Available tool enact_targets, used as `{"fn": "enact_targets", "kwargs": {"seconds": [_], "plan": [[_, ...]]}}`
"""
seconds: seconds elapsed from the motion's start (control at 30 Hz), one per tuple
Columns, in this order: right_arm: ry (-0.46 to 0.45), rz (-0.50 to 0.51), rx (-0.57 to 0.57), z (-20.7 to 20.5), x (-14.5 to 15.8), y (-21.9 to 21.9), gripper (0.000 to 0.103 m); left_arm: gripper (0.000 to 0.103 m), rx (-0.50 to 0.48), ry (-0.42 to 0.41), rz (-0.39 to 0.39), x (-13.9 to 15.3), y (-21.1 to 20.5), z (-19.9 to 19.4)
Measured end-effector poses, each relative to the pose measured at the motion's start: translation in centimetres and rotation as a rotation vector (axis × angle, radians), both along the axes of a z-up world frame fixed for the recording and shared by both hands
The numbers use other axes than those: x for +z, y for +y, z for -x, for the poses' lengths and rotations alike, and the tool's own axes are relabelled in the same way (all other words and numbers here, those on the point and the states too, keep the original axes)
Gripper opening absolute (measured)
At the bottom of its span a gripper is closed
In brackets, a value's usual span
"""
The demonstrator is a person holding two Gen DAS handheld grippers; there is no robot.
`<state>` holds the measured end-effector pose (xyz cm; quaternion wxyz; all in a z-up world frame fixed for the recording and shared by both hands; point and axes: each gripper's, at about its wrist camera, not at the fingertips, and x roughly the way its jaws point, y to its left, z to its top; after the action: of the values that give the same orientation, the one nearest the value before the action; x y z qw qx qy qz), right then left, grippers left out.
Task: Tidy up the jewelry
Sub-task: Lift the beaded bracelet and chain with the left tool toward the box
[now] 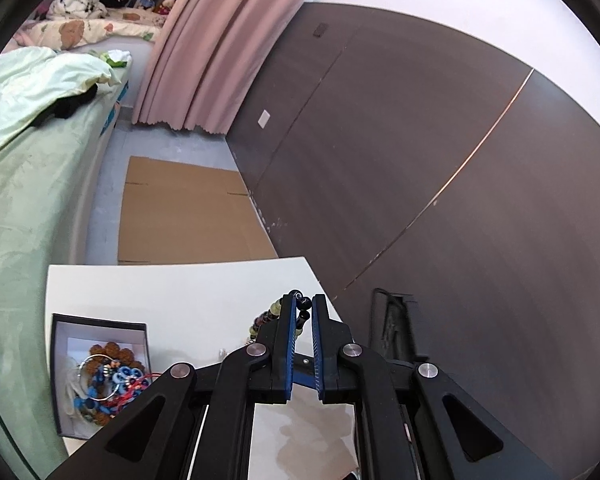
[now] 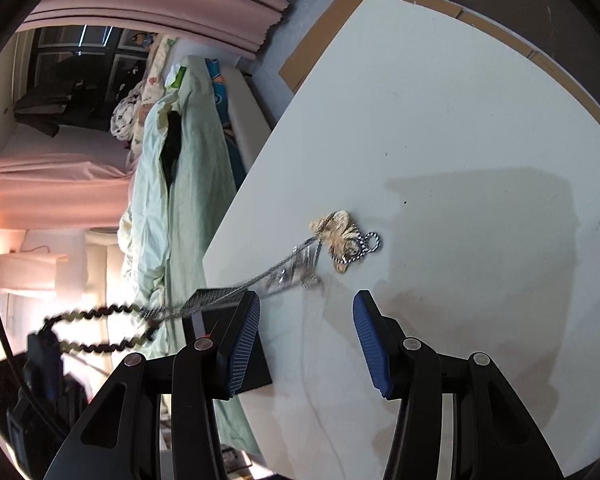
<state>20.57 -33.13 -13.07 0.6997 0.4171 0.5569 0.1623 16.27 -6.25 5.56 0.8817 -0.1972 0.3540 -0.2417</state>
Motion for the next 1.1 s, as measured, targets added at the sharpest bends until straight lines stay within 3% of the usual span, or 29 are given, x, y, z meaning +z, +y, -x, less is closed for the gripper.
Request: {"fn": "enact_targets", "kwargs": {"seconds": [0.2, 0.4, 0.7, 1.1], "plan": [[0.028, -0.075, 0.02, 0.0, -1.1, 2.0, 0.051, 0.007, -0.004, -0.026, 0.02, 1.2, 0.8, 1.3], [0.041, 0.019, 0.021, 0.2, -1.3, 2.9, 0.051, 0.007, 0.017, -0.07, 0.048, 3.0, 2.4, 2.7], [0.035, 0.072, 0.048, 0.2, -1.2, 4.4, 0.051, 0.007, 0.025, -0.131, 0.082, 5.7, 3.4, 3.9], [0.017, 0.029, 0.098, 0.4, -0.8, 6.0, 0.051, 0.007, 0.041, -0.181, 0.061, 8.4, 3.5, 4.5]]}}
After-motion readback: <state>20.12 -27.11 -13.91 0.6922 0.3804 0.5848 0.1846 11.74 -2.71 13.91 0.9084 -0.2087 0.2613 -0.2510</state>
